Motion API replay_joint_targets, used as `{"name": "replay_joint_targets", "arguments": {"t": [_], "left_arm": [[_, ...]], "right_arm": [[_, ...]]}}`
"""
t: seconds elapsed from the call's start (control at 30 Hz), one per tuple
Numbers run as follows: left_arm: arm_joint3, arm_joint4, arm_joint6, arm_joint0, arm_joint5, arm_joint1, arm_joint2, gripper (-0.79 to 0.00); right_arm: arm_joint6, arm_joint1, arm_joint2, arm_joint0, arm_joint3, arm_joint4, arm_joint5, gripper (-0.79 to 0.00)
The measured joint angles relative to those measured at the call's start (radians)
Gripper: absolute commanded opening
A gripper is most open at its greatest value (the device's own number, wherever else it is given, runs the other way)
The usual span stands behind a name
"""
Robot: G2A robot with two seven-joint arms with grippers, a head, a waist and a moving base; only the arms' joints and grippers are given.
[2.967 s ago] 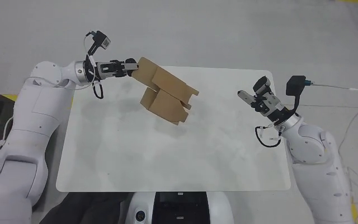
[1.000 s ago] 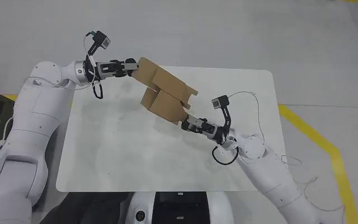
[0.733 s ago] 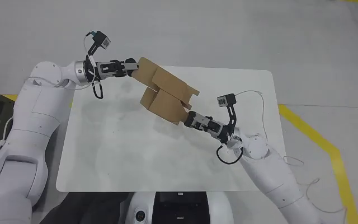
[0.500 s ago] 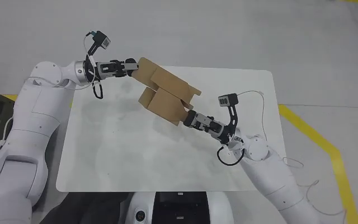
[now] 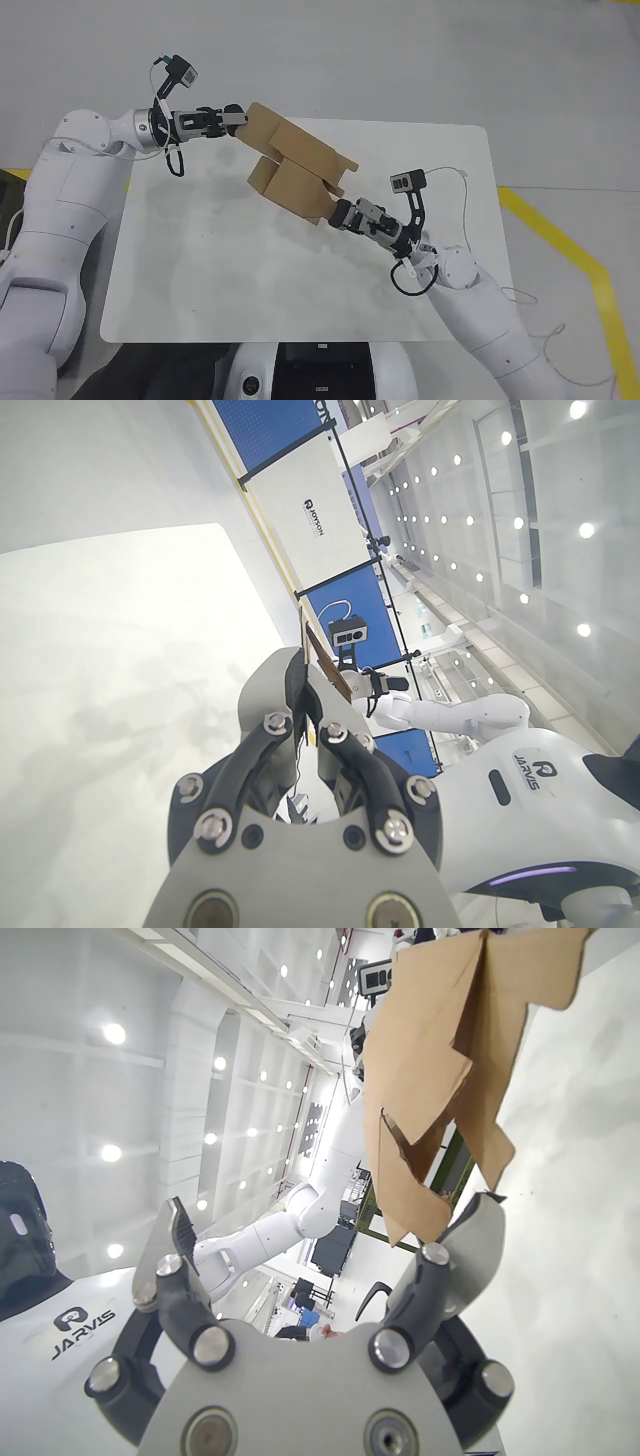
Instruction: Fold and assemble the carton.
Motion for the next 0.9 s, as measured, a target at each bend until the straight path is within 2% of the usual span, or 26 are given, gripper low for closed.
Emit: {"name": "replay_joint_targets", "arguments": {"t": [0.43, 0.9], "left_arm": [[0.0, 0.0, 0.0, 0.0, 0.0, 0.0, 0.0, -0.785], [0.0, 0.0, 0.0, 0.0, 0.0, 0.0, 0.0, -0.785]], "right_arm": [[-0.09, -0.026, -0.059, 0.014, 0.058, -0.095, 0.041, 0.0], [-0.087, -0.032, -0.023, 0.001, 0.019, -0.051, 0.009, 0.0]]}}
